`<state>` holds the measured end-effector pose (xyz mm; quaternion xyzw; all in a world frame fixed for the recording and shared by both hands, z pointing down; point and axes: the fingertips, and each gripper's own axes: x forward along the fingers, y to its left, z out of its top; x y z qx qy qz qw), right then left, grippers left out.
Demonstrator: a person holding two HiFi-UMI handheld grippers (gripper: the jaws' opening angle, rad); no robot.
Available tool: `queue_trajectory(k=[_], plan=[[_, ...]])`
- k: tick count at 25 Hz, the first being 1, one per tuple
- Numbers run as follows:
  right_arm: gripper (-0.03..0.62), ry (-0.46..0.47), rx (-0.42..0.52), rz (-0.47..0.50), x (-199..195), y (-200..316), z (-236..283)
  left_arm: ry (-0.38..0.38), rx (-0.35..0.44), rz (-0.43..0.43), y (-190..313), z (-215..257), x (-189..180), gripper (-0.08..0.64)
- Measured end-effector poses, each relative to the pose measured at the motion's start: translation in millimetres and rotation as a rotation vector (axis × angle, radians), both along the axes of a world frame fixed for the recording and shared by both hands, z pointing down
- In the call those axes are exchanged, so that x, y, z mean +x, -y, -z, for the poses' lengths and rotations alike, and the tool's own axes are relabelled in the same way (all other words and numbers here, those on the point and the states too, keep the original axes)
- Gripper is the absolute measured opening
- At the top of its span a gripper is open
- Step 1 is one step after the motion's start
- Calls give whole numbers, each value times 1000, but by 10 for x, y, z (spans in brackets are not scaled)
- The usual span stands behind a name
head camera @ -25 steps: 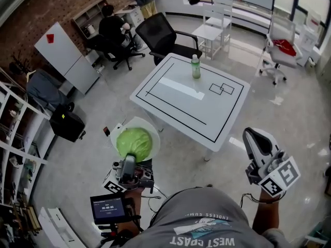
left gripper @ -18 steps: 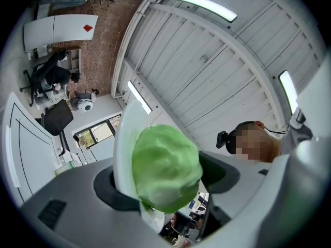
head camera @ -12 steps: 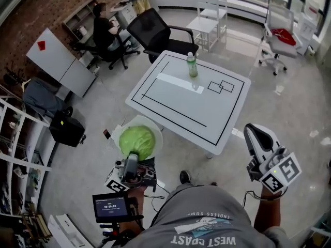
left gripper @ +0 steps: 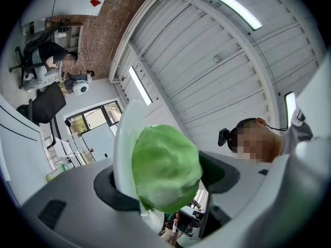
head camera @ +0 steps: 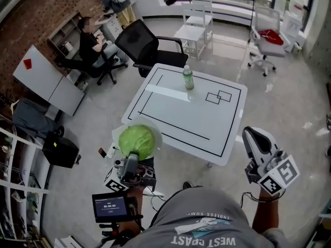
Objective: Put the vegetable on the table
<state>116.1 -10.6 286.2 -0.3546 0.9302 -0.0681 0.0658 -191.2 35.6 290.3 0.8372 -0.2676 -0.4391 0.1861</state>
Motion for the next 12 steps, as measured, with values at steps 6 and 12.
queue_trajectory(k=[6,12], plan=[[9,-22,-2,-43,-231,107,-67,-29,6,-47,234,-143,-282,345],[11,-55,-31,-6,-374,337,-134,-29,-26,-15,456,-216,-342,345]])
